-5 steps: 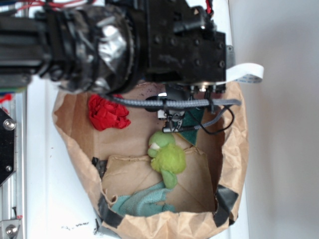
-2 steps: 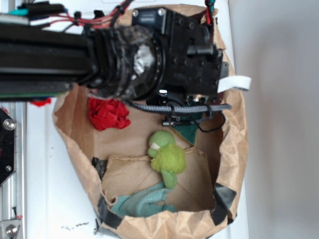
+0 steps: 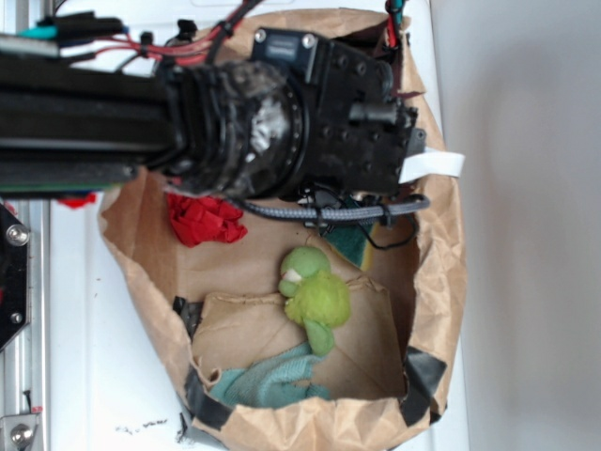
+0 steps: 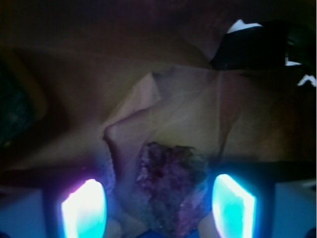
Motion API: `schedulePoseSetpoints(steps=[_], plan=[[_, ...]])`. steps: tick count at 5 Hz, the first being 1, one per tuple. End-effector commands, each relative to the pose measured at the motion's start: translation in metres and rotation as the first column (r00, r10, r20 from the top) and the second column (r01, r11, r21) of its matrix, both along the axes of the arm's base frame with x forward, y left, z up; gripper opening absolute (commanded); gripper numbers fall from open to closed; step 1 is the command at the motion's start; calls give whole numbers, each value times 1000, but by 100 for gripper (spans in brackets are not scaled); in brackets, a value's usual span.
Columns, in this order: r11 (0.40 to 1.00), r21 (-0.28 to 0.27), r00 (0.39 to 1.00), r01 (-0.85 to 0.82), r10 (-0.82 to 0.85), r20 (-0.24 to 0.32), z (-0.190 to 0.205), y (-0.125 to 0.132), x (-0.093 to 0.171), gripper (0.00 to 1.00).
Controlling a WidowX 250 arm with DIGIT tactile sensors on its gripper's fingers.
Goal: Grab the rock.
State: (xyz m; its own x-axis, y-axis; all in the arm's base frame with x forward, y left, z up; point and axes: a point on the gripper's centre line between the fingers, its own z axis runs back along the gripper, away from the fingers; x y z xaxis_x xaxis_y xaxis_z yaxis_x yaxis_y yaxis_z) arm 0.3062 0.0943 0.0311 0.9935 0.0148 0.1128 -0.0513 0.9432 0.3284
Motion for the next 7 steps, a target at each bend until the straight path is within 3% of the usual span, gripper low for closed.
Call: schedulePoseSetpoints(steps=[1,3,5,7], plan=[[1000,-13,1000,-19,20,13,7,0,1,0],[999,-37,999,-40,40,2,14,0,3,0],[985,-173,1000,-7,5,-7,59,-18,-17,0],[954,-290,997,69,-54,58,109,-41,-38,0]])
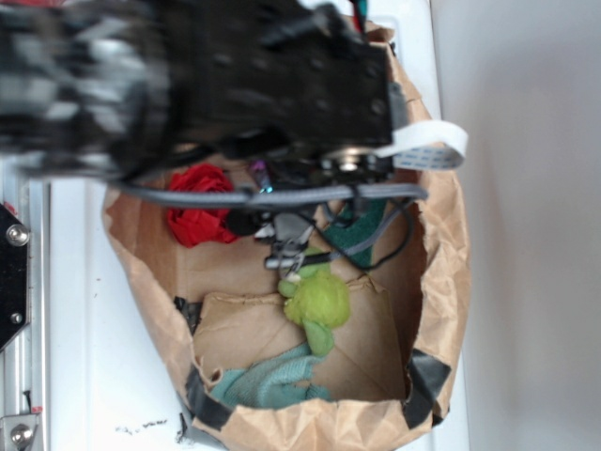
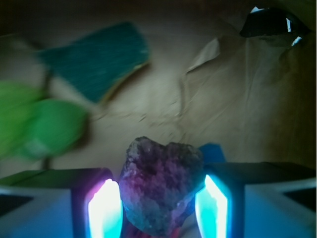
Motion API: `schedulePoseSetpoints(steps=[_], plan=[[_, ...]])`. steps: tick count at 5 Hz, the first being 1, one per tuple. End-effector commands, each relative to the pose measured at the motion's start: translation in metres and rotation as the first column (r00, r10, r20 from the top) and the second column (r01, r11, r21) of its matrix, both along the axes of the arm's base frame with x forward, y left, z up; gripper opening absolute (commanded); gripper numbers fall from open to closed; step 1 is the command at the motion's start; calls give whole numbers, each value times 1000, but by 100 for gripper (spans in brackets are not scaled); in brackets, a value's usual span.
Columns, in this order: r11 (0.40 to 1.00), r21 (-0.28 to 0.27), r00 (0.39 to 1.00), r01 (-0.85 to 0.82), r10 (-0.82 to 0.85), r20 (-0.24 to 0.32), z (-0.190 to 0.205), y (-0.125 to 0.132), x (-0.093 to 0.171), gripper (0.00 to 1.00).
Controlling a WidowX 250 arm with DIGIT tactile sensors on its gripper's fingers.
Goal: Grab the rock.
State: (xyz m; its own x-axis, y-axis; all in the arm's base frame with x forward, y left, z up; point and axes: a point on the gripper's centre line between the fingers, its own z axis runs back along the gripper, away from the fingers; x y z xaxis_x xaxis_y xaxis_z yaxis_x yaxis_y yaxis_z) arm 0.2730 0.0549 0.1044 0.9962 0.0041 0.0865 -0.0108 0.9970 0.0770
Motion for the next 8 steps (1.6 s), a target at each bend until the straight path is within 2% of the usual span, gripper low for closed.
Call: schedulePoseSetpoints(steps=[1,2,4,7,8], plan=[[997,-79,996,19,-13,87,51,-7,-5,0],[993,-118,995,9,3,102,68,-12,-2,0],[991,-131,993,6,9,117,83,-23,-1,0],[990,-141,989,4,17,149,82,-25,-4,0],[993,-119,988,2,16,155,80,-27,0,0]])
